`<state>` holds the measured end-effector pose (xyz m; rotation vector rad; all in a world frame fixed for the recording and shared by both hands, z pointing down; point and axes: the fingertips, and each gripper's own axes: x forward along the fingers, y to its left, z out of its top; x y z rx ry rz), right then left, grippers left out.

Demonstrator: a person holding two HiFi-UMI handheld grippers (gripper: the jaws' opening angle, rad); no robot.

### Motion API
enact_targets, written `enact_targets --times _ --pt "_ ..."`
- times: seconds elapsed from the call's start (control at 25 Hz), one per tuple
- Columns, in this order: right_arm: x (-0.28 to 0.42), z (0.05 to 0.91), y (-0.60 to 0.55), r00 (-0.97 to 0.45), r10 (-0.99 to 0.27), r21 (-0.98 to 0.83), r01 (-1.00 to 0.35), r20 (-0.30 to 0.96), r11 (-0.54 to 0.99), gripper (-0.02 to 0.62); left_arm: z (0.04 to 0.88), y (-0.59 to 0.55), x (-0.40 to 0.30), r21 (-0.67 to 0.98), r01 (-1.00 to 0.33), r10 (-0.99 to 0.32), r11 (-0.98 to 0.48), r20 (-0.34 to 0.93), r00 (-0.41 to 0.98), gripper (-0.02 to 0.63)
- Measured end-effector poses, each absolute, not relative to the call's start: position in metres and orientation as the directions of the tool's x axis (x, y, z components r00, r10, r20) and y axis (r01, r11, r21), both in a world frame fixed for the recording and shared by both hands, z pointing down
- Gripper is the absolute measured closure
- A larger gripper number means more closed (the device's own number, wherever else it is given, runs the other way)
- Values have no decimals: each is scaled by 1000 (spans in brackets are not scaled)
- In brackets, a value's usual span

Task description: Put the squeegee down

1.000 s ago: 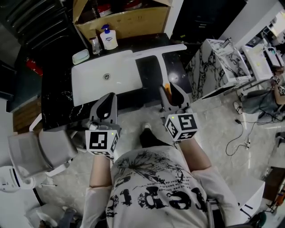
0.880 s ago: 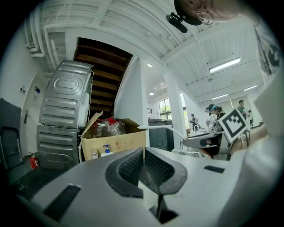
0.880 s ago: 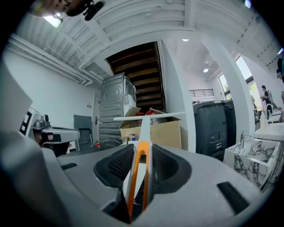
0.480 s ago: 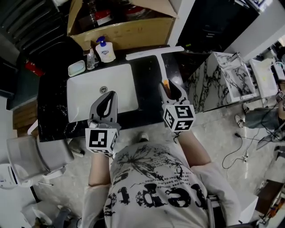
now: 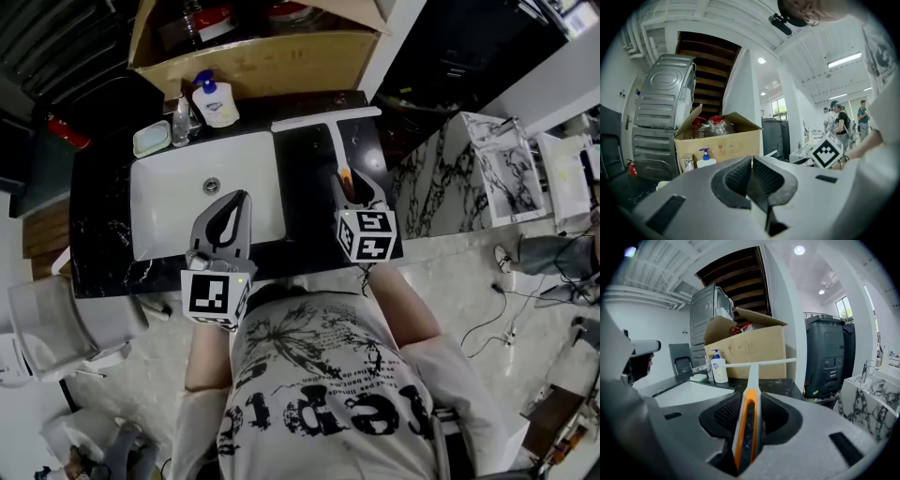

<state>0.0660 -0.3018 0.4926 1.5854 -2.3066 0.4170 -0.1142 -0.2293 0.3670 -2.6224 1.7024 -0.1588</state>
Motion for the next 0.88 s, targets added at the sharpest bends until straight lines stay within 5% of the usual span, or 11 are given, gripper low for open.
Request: enact_targets --times 0.88 --pt "77 589 -323 -273 -661 -123 -956 698 265 471 396 -250 -111 -53 -921 -914 -385 162 373 592"
